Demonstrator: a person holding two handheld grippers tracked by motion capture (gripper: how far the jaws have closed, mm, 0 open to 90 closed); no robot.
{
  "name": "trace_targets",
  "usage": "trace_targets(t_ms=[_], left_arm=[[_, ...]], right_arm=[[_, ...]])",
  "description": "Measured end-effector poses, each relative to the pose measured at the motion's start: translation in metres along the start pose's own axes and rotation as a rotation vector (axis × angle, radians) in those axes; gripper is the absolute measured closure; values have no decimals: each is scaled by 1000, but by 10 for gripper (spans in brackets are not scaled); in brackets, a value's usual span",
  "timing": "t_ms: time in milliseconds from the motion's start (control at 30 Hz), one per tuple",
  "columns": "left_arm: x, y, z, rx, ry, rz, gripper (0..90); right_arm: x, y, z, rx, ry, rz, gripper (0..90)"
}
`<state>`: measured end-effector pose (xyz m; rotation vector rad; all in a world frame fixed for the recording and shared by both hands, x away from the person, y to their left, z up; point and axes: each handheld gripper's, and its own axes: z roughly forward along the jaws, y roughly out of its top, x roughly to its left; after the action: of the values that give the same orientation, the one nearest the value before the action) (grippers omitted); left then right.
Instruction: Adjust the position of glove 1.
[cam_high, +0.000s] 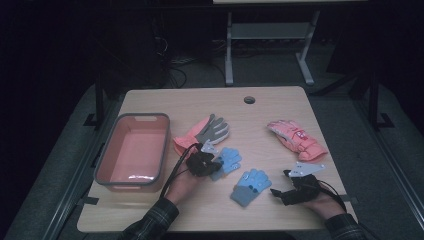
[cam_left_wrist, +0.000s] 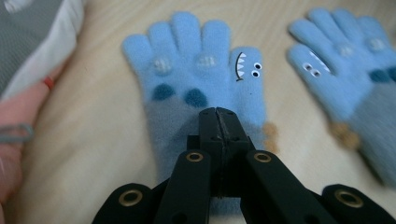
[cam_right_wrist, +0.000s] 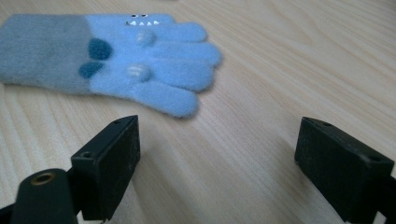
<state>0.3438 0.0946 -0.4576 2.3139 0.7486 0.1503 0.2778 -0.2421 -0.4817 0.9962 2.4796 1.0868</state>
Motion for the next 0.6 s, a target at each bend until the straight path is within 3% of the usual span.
trace_targets(t_ms=[200,300,367,433,500,600], left_arm=[[-16,-14,-10,-3,-15,7,897],[-16,-15,-15,-22,-22,14,889],[-13,-12,-20,-42,-28,12,845],[-7,-8,-23,-44,5,28,800],[2,-4,-24,-67,15,-3,771],[9,-2,-20,-55,28,-20,739]], right_arm=[[0,0,0,0,0,-1,134],[0,0,0,1,1,-3,134],[0,0,0,2,0,-1,134],[0,0,0,2,0,-2,134],[0,0,0,1,1,-2,134],[0,0,0,1,0,-2,134]])
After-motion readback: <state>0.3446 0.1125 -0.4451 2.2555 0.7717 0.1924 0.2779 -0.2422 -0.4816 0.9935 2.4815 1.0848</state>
